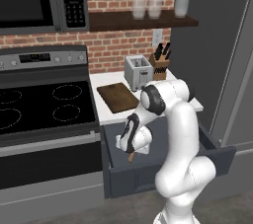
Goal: Pick up the knife from the drawer and place it on the cutting board. Then place the meat from the plate to the cutting board.
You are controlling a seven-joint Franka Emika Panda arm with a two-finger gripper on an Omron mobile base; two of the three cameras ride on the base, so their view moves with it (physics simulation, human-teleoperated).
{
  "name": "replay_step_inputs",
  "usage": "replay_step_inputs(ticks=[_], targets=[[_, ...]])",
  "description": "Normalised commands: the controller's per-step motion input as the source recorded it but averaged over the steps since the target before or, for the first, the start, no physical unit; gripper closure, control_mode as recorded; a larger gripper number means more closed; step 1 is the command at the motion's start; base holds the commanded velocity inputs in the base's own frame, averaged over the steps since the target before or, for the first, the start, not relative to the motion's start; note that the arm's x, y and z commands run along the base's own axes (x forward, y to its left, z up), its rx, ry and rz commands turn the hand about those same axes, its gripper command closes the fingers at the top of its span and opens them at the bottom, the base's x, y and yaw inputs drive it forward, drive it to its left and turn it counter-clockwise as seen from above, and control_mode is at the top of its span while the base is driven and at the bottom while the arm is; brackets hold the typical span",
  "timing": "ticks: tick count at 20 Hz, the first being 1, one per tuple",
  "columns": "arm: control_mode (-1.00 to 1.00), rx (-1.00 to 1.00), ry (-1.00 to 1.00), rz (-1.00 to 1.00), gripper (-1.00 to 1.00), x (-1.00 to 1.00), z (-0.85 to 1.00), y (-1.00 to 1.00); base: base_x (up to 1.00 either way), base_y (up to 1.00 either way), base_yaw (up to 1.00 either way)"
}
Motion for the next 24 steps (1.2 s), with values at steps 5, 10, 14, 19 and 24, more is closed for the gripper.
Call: replay_step_inputs(ticks=[5,10,14,19,24], targets=[[-1.00,0.05,0.00,0.00,1.00,-0.98,-0.50,0.00,0.00,0.00,0.00],[-1.00,0.06,0.00,0.00,1.00,-1.00,-0.53,-0.05,0.00,0.00,0.00],[-1.00,0.06,0.00,-0.02,1.00,-0.85,-0.35,-0.13,0.00,0.00,0.00],[-1.00,0.00,0.01,-0.08,1.00,-0.12,0.00,-0.07,0.00,0.00,0.00],[-1.00,0.00,0.00,-0.06,1.00,-0.11,0.24,0.00,0.00,0.00,0.00]])
